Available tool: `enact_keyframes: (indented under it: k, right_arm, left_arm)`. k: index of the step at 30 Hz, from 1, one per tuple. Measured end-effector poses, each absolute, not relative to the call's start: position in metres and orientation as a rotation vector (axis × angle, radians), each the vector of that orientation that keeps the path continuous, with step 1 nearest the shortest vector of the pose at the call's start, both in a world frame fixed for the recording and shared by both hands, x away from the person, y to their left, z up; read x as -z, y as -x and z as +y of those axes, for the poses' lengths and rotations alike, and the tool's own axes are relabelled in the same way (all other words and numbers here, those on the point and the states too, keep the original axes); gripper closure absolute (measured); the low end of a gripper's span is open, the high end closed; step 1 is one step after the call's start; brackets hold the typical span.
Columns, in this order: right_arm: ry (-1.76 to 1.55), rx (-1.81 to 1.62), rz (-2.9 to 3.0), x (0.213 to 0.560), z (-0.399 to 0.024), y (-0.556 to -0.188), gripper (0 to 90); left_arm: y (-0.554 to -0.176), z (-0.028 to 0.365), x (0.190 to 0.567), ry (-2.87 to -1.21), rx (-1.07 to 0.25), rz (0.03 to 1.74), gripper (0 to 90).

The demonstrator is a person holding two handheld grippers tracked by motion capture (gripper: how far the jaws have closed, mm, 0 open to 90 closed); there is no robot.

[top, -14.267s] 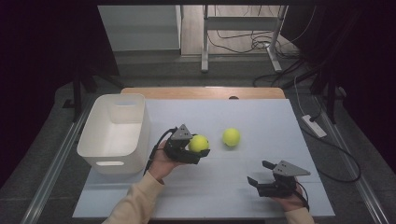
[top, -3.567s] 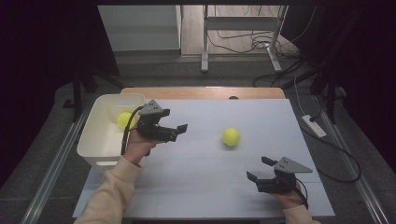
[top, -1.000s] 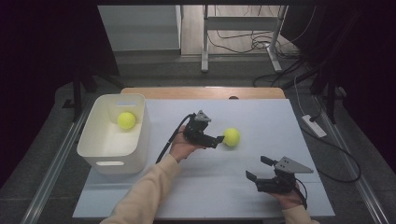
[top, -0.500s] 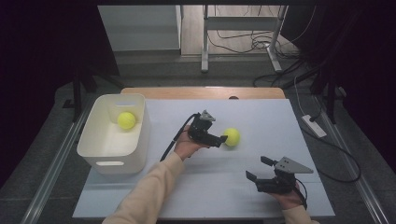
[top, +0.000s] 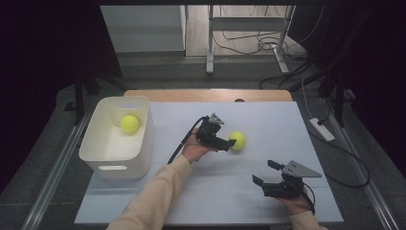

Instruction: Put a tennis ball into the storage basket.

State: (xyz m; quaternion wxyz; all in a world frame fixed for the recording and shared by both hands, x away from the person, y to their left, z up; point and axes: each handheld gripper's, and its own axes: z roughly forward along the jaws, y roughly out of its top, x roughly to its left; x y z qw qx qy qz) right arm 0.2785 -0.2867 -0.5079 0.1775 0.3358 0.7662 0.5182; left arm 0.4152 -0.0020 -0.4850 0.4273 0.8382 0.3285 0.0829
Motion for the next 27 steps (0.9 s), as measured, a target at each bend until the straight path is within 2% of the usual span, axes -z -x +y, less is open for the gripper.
enact_keyframes:
  k: [27]
  right_arm:
    - [-0.949, -1.454, 2.185, 0.510, -0.287, -0.279, 12.8]
  left_arm:
    - [-0.425, -0.029, 0.503, -2.117, -0.167, 0.808, 8.1]
